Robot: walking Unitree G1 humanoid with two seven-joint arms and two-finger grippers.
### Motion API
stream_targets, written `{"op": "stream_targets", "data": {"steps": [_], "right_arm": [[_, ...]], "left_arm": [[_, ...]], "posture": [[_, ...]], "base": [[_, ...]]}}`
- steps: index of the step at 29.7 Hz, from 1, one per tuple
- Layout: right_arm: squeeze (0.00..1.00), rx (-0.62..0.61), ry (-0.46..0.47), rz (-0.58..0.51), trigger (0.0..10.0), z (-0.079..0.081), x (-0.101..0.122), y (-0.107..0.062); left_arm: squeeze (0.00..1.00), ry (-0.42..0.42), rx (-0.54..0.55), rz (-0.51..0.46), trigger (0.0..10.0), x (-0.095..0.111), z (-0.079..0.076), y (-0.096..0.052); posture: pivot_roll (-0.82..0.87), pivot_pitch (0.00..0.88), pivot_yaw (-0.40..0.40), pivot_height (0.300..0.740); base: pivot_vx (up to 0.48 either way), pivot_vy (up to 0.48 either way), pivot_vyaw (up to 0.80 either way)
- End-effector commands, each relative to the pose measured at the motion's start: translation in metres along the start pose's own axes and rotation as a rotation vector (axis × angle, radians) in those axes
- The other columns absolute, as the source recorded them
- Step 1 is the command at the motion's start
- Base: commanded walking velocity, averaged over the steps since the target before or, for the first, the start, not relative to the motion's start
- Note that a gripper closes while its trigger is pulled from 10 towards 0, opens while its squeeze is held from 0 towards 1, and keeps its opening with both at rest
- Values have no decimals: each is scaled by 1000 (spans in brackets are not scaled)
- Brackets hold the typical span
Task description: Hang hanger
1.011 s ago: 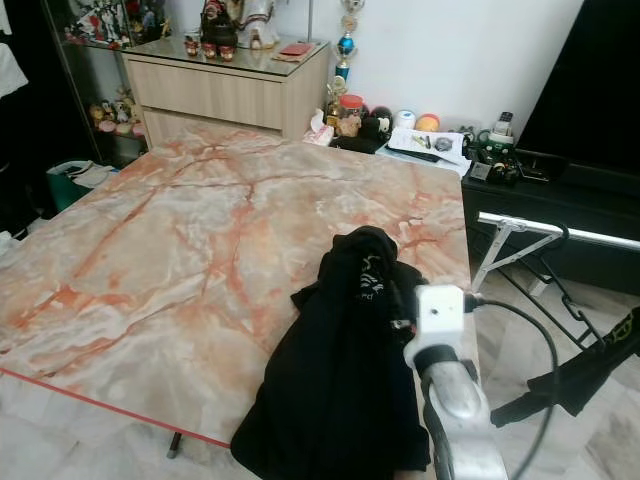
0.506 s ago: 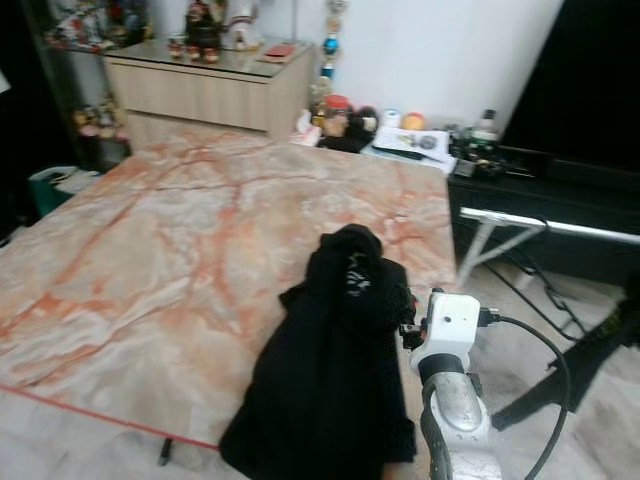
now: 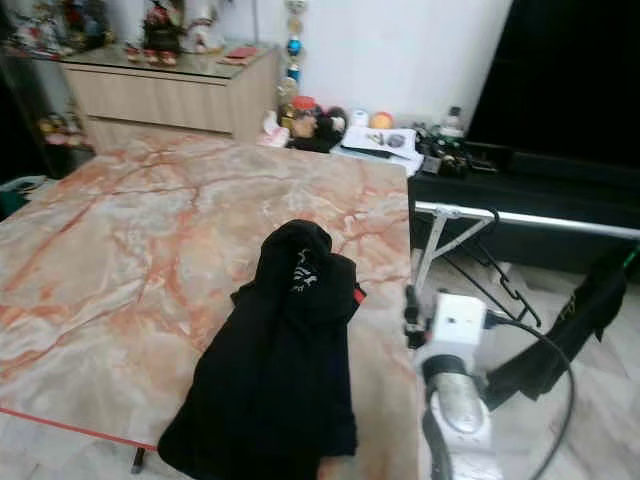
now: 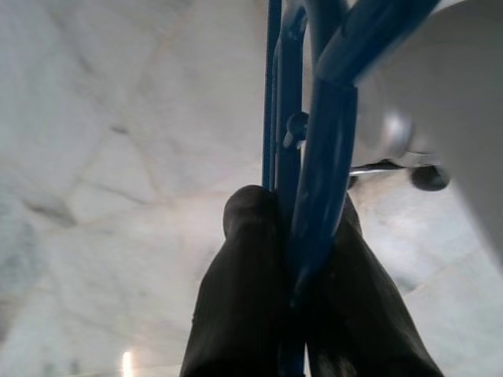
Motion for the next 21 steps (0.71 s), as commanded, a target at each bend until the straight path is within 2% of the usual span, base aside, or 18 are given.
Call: {"op": "stream_targets", "data": {"steps": [1, 3, 11, 21], "right_arm": [[0, 11, 17, -3, 10000, 4, 2, 0], [0, 16, 9, -5, 10000, 5, 2, 0], [0, -16, 19, 15, 10000, 0, -8, -2], [0, -55, 38, 49, 10000, -8, -20, -3]], "left_arm": [[0, 5, -3, -9, 10000, 4, -1, 1], [0, 7, -6, -19, 10000, 10, -2, 1], [0, 9, -17, -44, 10000, 20, -8, 3], [0, 9, -23, -48, 10000, 24, -13, 4]], "posture": [[175, 0, -68, 740], [175, 0, -69, 740], [177, 0, -70, 740], [175, 0, -70, 740]], "base": [[0, -412, -681], [0, -416, -681], [0, -416, 0], [0, -415, 0]]}}
Point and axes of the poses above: a point about 5 cm out from each wrist's last joint towards the gripper, its own y axis pointing out of the wrist towards the gripper, its own x axis along the axis of the wrist's last joint, z = x × y, the point moved 4 cm from there along y, pointing out of the wrist towards the gripper, and after that the axes turned 4 degrees about y, right-handed, at the moved point
